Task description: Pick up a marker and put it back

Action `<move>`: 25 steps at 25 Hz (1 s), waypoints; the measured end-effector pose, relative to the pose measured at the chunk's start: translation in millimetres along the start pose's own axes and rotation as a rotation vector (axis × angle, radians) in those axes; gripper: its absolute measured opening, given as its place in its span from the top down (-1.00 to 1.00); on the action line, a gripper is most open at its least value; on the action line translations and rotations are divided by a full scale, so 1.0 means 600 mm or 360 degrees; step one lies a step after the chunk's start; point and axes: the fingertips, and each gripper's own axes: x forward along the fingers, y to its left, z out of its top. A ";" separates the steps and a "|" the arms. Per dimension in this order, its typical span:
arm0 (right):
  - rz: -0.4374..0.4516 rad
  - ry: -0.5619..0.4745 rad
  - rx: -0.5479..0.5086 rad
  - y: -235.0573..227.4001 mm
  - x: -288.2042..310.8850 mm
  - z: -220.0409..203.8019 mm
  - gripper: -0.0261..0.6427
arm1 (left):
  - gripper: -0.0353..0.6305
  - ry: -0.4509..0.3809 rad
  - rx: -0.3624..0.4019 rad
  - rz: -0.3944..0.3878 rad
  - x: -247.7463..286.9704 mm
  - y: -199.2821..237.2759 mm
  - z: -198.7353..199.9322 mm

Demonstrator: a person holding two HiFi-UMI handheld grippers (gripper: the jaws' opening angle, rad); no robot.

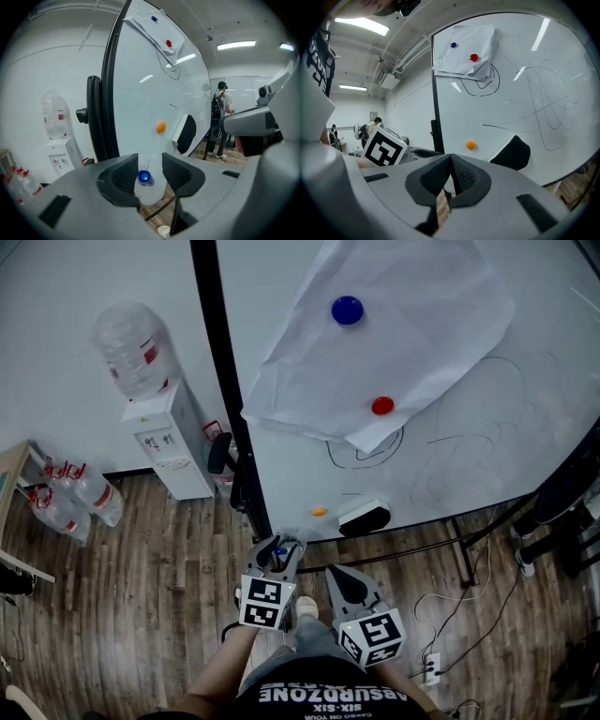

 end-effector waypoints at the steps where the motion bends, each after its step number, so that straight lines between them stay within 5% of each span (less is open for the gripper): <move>1: 0.0003 -0.0001 0.0001 0.002 -0.001 0.000 0.93 | 0.46 -0.0008 -0.0004 0.0004 -0.002 0.002 0.003; 25: 0.0119 0.0007 -0.0016 0.075 -0.020 -0.016 0.93 | 0.51 -0.0265 -0.0144 0.0068 -0.130 -0.014 0.050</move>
